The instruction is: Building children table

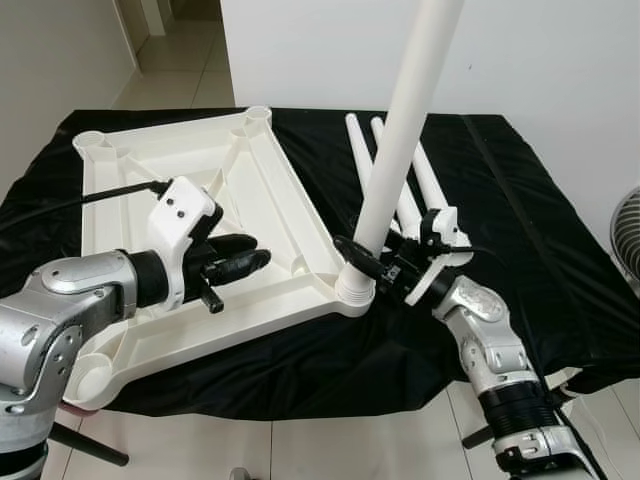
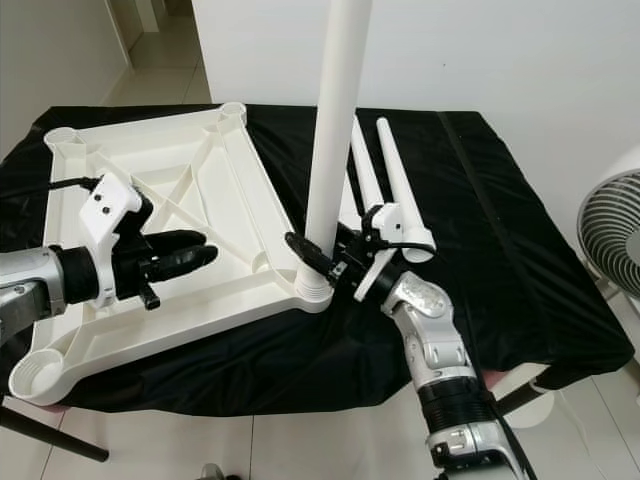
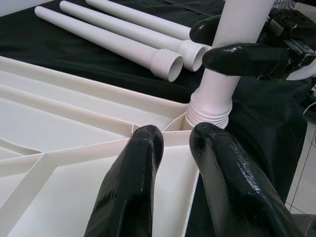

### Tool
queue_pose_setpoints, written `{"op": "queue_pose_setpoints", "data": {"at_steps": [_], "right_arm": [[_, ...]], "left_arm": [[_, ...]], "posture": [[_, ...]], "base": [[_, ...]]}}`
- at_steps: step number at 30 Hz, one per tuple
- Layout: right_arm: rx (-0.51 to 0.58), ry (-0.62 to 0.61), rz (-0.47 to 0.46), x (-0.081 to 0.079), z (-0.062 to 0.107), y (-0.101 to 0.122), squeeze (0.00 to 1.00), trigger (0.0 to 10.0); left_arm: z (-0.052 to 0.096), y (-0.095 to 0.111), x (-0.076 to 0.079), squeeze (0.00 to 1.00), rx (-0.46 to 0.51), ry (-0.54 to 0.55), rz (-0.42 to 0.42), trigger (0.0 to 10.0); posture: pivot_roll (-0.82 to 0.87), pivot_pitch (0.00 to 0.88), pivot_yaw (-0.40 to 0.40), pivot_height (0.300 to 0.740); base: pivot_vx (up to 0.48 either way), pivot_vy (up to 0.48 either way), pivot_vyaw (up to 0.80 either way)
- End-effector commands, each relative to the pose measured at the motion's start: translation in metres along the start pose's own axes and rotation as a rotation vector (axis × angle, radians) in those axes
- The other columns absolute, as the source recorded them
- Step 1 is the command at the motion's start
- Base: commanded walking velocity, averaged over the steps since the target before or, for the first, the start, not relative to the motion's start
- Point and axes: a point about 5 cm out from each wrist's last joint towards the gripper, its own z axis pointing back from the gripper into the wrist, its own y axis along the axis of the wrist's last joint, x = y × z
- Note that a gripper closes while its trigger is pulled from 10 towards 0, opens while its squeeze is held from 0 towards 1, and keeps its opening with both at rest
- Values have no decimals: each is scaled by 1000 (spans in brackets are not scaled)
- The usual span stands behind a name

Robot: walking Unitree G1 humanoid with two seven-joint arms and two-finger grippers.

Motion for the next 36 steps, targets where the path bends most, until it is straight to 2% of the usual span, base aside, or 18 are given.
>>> {"op": "queue_pose_setpoints", "data": {"at_steps": [1, 3, 5, 13, 15, 17, 19, 24, 25, 30, 31, 36], "right_arm": [[-247, -104, -51, -1, 26, -47, 0, 10000], [-247, -153, -43, 1, 28, -48, 0, 10000], [-265, -272, -17, 5, 33, -51, 0, 10000], [-337, -445, 21, 5, 39, -62, 0, 10000], [-334, -458, -3, 4, 39, -63, 0, 10000], [-345, -476, 15, 4, 38, -64, 0, 10000], [-346, -568, -29, 3, 39, -68, 0, 10000], [-369, -638, -22, 1, 40, -71, 0, 10000], [-365, -688, -38, -2, 40, -73, 0, 10000], [-371, -770, -55, -6, 41, -75, 0, 10000], [-380, -845, -65, -11, 41, -77, 0, 10000], [-393, -932, -38, -13, 40, -77, 0, 10000]], "left_arm": [[1, 1, -4, 0, 1, 28, 6, 10000], [1, 2, -5, 0, 5, 36, 5, 10000], [0, 4, -10, 0, 19, 68, 3, 10000], [-3, 6, -16, 0, 30, 89, 6, 10000], [-3, 6, -16, 0, 30, 89, 6, 10000], [-3, 5, -16, 0, 30, 88, 7, 10000], [-4, 5, -17, 0, 28, 91, 9, 10000], [-4, 4, -17, 0, 27, 92, 11, 10000], [-4, 4, -17, 0, 26, 93, 13, 10000], [-4, 4, -18, 0, 26, 94, 15, 10000], [-5, 4, -18, 0, 28, 93, 16, 10000], [-6, 4, -18, 0, 29, 89, 17, 10000]], "posture": [[42, 124, 45, 740], [42, 122, 36, 740], [40, 119, 29, 740], [28, 117, 34, 740], [28, 117, 34, 740], [29, 118, 33, 740], [29, 119, 32, 740], [31, 121, 30, 740], [31, 121, 30, 740], [31, 124, 28, 740], [31, 124, 28, 740], [29, 127, 32, 740]], "base": [[0, 0, 0], [0, 0, 0], [0, 0, 0], [0, 0, 0], [0, 0, 0], [0, 0, 0], [0, 0, 0], [0, 0, 0], [0, 0, 0], [0, 0, 0], [0, 0, 0], [0, 0, 0]]}}
